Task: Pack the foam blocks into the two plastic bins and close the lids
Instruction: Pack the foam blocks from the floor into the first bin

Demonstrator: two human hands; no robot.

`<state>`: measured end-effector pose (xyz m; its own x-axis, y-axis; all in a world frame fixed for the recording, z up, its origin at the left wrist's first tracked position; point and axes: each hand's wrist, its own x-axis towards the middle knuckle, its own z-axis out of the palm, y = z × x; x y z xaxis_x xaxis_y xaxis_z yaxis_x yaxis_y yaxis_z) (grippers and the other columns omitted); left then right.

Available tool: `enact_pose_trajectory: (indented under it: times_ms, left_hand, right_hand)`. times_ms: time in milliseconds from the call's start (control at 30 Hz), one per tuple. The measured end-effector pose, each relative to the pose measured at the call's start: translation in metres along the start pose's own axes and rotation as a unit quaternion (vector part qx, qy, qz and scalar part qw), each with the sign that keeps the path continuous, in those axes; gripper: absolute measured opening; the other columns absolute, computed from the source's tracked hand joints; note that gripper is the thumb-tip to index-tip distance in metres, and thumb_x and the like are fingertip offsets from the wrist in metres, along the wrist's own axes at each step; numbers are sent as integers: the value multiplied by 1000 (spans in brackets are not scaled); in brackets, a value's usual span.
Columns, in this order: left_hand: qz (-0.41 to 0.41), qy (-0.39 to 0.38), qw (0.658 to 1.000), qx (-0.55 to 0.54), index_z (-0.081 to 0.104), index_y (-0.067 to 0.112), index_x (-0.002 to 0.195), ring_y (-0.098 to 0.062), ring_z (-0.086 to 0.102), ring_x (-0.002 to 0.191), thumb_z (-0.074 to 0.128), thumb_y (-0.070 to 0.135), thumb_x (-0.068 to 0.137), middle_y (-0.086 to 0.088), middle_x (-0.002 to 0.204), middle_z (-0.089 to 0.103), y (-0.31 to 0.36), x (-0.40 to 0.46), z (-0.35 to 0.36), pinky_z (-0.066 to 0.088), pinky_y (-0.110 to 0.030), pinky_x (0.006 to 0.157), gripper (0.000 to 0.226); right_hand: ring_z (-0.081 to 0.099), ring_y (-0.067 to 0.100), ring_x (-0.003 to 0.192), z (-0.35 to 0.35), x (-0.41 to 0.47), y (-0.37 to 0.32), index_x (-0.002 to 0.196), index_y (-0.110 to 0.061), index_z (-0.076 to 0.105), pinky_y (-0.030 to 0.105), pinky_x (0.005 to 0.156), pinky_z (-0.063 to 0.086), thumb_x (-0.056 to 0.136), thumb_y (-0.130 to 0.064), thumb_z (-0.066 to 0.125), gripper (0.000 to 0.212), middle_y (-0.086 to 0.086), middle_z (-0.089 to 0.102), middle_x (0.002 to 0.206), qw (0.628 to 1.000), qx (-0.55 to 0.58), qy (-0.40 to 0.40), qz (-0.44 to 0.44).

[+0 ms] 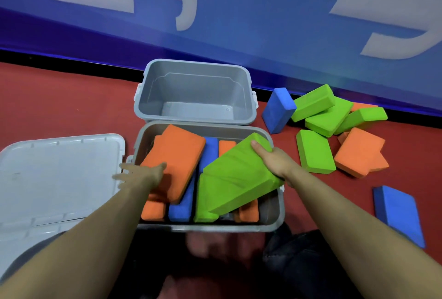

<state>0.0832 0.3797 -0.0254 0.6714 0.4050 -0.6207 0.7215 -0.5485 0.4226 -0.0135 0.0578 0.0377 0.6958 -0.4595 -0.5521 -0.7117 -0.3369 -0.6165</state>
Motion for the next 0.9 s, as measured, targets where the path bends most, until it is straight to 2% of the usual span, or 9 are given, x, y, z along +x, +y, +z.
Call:
enact_pose_trajectory:
  times_ms: [67, 100, 167, 267, 367, 433, 500, 600, 900]
  left_hand:
    - [84, 63, 993, 49, 7, 11, 161, -38, 10, 153, 74, 61, 79, -19, 167, 4, 10, -20, -2, 15, -53, 122, 117]
    - [139, 52, 988, 47, 14, 9, 160, -38, 13, 152, 71, 57, 84, -22, 165, 10, 19, -33, -4, 17, -50, 122, 106]
    - [216, -21, 976, 22, 27, 4, 156, -36, 26, 149, 67, 52, 91, -25, 160, 25, 37, -51, -2, 23, -42, 120, 90]
    - [265, -174, 948, -13, 34, 2, 154, -29, 49, 135, 63, 43, 97, -20, 149, 46, 55, -75, 10, 36, -32, 110, 75]
    - [288, -226, 931, 1, 38, 1, 150, -23, 57, 109, 62, 36, 99, -15, 125, 59, 57, -93, 24, 46, -28, 88, 66]
    - [293, -234, 927, 17, 40, -1, 149, -26, 55, 125, 62, 37, 99, -17, 142, 55, 56, -94, 33, 43, -32, 105, 67]
    - [288, -241, 926, 36, 39, 0, 151, -32, 49, 136, 61, 40, 99, -19, 150, 48, 53, -91, 39, 37, -38, 114, 69]
    - [282, -249, 925, 56, 37, 0, 152, -28, 43, 142, 57, 40, 101, -16, 156, 42, 45, -82, 47, 32, -34, 117, 68]
    - [251, -242, 935, 70, 51, 0, 142, -32, 55, 130, 56, 43, 101, -19, 142, 58, 36, -50, 66, 42, -38, 109, 59]
  right_hand:
    - [68, 22, 109, 0, -6, 1, 131, -11, 63, 35, 101, 51, 53, -97, 62, 116, 7, 69, 126, 1000, 27, 10, 0]
    - [68, 22, 109, -1, -10, -1, 135, -9, 58, 37, 101, 52, 47, -96, 67, 124, 7, 68, 128, 999, 43, 13, 9]
    - [63, 26, 119, -4, -19, -7, 149, -3, 36, 41, 104, 51, 43, -92, 74, 143, 9, 59, 140, 998, 52, 17, 31]
    - [56, 29, 128, -6, -30, -15, 153, 1, 10, 43, 108, 46, 62, -76, 79, 138, 12, 51, 146, 1000, 4, 26, 12]
    - [59, 31, 124, -1, -40, -20, 147, -7, 27, 43, 103, 47, 53, -92, 68, 133, 9, 57, 137, 995, -85, 57, -6]
    - [64, 29, 117, 6, -39, -13, 138, -15, 48, 43, 99, 51, 36, -106, 53, 137, 5, 65, 129, 990, -121, 71, -12]
    - [65, 29, 115, 15, -40, -6, 128, -19, 58, 41, 97, 52, 33, -109, 49, 132, 6, 68, 126, 988, -138, 67, -10]
    - [58, 31, 126, 34, -44, 1, 143, -11, 44, 40, 101, 49, 53, -97, 60, 126, 12, 60, 138, 990, -127, 61, 4]
    - [58, 35, 125, 72, -30, -12, 138, -10, 42, 43, 99, 49, 64, -93, 57, 112, 15, 60, 136, 980, -189, 61, 1]
